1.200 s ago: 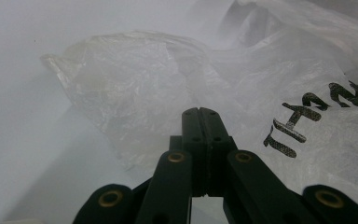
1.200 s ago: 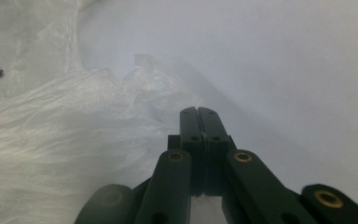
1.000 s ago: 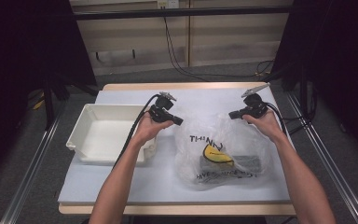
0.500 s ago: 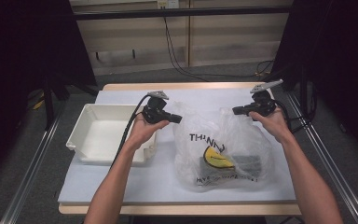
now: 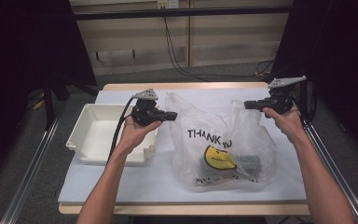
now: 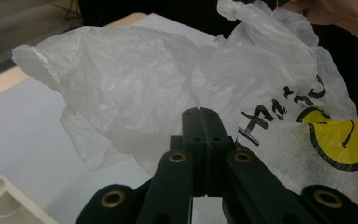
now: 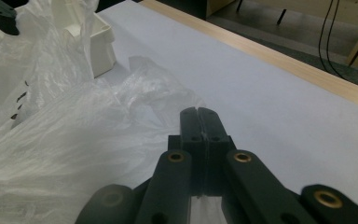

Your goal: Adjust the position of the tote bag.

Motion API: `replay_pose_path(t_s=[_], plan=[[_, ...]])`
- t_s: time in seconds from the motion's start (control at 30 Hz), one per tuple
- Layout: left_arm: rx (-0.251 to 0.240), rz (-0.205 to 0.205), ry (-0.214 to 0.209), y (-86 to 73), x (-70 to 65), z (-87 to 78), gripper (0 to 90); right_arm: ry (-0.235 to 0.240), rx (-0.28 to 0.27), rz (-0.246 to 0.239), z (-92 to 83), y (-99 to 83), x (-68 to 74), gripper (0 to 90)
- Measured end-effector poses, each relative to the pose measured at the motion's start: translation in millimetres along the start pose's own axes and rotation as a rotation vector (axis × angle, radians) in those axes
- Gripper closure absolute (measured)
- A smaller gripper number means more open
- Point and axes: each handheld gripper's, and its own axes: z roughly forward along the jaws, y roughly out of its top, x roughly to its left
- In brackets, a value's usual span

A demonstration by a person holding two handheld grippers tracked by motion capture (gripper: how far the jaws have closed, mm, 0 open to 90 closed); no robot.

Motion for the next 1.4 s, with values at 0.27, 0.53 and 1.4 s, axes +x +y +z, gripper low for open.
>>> replay_pose_path(t_s=[0.27, 0.53, 1.4], plan=[[-0.040, 0.005, -0.020, -4.1, -9.5, -12.6, 90.0, 0.015, -0.048, 0.013, -18.3, -7.8, 2.0, 90.0], [-0.070, 0.067, -0.059, -15.2, -33.6, -27.4, 90.0, -0.005, -0.070, -0.011, -49.1, -10.6, 9.7, 90.0], [0.064, 0.143, -0.126, -68.3, -86.7, -42.6, 90.0, 0.001, -0.075, -0.163, -109.2, -55.1, 75.7, 90.0]])
